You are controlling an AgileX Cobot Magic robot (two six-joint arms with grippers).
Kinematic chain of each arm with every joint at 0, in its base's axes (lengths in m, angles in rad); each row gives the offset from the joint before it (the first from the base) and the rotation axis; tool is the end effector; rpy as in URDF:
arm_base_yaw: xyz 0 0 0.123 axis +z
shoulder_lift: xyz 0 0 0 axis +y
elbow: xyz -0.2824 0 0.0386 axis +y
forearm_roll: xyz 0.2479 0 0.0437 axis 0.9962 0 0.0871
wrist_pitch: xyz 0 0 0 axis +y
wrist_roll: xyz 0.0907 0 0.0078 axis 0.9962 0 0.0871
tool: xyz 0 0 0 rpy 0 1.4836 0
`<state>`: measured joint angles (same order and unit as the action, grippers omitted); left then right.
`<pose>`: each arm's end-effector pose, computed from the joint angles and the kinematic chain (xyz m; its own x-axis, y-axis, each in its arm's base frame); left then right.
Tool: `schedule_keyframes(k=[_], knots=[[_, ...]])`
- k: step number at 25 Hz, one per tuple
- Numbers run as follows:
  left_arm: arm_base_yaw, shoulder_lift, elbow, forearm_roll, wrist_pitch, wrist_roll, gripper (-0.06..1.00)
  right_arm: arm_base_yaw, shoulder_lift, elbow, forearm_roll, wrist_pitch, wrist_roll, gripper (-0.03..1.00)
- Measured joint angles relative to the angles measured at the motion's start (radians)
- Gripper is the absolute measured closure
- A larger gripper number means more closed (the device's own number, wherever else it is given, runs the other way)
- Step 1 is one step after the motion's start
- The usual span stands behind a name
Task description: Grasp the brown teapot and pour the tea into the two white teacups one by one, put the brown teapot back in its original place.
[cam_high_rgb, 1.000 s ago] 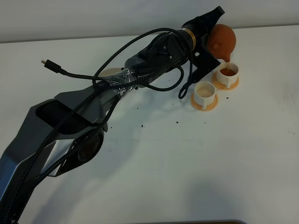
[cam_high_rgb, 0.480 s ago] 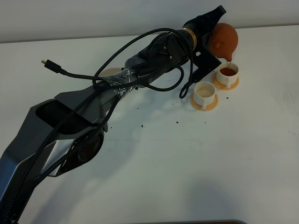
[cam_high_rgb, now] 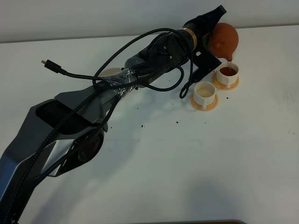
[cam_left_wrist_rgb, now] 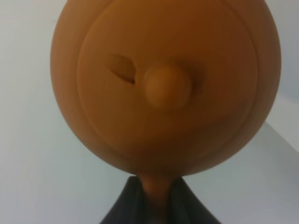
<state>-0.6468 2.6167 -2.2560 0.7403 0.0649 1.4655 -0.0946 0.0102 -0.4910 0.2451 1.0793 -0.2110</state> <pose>0.4791 -0.3567 0.1557 0.6077 0.5497 0.5731 -0.1339 -0.6405 0.7562 -0.0025 0.0198 0.2752 -0.4651 -0.0475 -0.8840 -0.1388 0.9901 0.0199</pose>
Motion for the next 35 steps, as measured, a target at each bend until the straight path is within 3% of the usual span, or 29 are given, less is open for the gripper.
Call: schedule_keyframes(k=[28, 35], knots=[[0.000, 0.000, 0.000, -0.002, 0.008, 0.016, 0.84, 0.000, 0.000, 0.000, 0.000, 0.000, 0.000, 0.66], [0.000, 0.000, 0.000, -0.073, 0.034, -0.030, 0.84, 0.000, 0.000, 0.000, 0.000, 0.000, 0.000, 0.66]])
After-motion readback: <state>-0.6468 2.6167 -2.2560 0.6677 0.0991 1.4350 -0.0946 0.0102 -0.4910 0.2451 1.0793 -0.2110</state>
